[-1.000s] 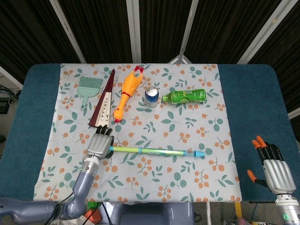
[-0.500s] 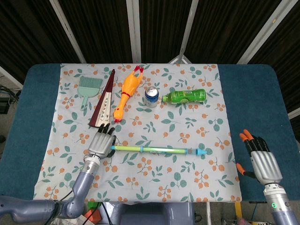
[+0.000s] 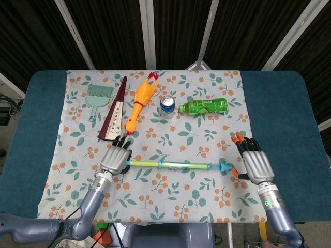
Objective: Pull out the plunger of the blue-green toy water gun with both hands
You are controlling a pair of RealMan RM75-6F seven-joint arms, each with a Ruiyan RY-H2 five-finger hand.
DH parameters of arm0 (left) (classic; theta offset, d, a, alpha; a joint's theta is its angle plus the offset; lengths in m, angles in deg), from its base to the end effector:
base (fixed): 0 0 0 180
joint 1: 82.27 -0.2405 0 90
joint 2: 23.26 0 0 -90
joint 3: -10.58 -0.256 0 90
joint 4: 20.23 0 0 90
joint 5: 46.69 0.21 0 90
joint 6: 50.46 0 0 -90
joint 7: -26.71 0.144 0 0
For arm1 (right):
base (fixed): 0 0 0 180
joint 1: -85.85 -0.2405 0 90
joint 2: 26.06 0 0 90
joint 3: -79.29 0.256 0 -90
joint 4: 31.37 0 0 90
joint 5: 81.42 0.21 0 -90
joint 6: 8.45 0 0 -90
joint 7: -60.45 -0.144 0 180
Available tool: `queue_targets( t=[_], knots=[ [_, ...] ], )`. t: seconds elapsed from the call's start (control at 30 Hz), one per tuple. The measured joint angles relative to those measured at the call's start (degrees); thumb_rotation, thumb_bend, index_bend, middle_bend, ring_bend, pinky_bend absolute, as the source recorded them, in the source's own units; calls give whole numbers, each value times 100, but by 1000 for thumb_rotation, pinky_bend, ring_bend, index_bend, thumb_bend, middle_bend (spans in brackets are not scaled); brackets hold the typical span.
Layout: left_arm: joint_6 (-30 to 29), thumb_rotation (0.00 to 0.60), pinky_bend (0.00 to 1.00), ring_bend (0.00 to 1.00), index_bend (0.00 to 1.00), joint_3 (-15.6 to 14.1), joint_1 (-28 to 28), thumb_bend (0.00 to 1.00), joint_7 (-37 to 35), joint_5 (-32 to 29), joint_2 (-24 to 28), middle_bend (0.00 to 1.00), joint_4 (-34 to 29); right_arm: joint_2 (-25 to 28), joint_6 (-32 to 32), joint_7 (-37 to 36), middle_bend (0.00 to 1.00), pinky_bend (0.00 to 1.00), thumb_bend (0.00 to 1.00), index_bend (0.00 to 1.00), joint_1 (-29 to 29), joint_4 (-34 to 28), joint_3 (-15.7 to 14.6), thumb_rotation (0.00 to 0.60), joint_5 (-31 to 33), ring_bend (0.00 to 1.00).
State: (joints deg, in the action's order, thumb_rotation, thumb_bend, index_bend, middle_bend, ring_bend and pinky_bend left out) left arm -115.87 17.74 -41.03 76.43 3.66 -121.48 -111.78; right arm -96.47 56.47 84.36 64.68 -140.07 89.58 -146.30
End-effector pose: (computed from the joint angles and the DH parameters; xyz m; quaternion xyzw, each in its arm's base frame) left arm -0.1313 0.2932 -0.0617 -0.7729 -0.3348 -0.2710 0.4660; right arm -0.2128 -0.2596 0.0802 0.6584 -0.4500 0.3451 0.4949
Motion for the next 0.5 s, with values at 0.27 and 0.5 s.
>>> queue_targets(
  t=[0.27, 0.5],
  knots=[
    [-6, 600, 0, 0, 589, -24, 28, 474, -74, 26, 25, 155, -28, -714, -16, 980, 38, 0, 336, 296, -492, -78, 33, 600, 1112, 0],
    [-8, 600, 0, 0, 589, -11, 62, 474, -87, -12, 137, 155, -159, -1228, 182, 1236, 46, 0, 336, 315, -700, 243, -29, 600, 1463, 0]
  ],
)
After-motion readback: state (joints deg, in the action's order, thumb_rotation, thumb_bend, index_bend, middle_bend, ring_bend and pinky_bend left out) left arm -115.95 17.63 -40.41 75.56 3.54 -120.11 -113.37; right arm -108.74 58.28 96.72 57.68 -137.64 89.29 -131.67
